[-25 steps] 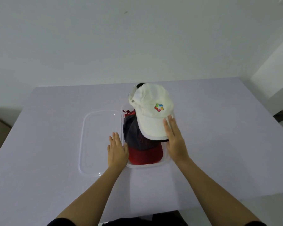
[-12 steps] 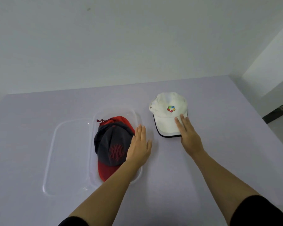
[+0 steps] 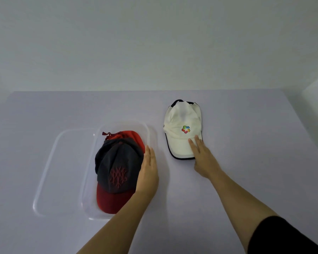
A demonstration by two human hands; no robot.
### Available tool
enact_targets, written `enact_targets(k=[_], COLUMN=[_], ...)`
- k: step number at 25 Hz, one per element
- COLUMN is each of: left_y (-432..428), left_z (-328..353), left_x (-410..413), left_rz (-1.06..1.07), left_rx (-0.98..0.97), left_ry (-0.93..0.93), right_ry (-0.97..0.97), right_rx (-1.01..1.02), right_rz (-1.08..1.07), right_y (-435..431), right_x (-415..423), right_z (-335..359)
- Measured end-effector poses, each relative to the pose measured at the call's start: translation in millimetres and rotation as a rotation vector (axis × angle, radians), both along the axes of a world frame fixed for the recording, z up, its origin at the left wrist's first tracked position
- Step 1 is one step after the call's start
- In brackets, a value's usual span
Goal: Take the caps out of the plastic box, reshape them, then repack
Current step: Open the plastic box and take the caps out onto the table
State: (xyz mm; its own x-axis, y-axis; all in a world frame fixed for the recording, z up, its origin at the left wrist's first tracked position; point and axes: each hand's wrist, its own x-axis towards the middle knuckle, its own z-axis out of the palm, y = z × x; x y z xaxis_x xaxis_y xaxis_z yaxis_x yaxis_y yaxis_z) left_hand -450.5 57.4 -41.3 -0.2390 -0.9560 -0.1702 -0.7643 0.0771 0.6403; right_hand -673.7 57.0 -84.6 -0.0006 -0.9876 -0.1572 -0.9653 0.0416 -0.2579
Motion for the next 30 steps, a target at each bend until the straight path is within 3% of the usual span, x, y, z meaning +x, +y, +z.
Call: enact_targets(k=[3,7,10,13,16,19,21,25,27,30], left_y=[-1.6,-6.7,-25.6,-44.8,-54.9,-59.6,-58.1,-54.6,-52.5,-41.7], left_z=[-0.1,19.7,22.8,16.0,11.0,21.1,42.4,105.1,138.0,164.3], left_x=[3.8,29.6,74.7,123.5,142.1,145.7,148.0,135.6,118.4,74.9], left_rz=[0.009,0.13,0.4,0.463,0.243,0.142,0.167,0.188,0.186,0.105], left_rx=[-0.048,-0.038,-0.079,0.046,0.052,-0.018,-0.019,-0.082,-0.141,-0.143], left_ry=[-0.04,0.119,0.064,0.026,-0.162,-0.214,-0.087,0.061,0.125,0.249], right_ry=[0.031,-0.293,-0.416,-0.262,-0.04,-0.067,-0.218,-0.734,-0.852,-0.879], right_rx=[0.006,-0.159,-0.216,-0.068,0.063,0.033,-0.032,-0.194,-0.337,-0.498], right_rz=[-0.021,-0.102,-0.005,0.117,0.073,-0.019,-0.048,-0.14,-0.245,-0.419], right_y=[-8.0,-7.9,-8.2,-11.8,-14.1,-12.6,-9.0,1.3,9.0,33.4], right_x=[11.2,53.5,111.9,174.0,208.7,215.7,217.7,222.3,215.4,173.4], right_z=[7.5,32.3,53.8,61.2,55.2,59.7,68.5,111.9,145.5,182.0])
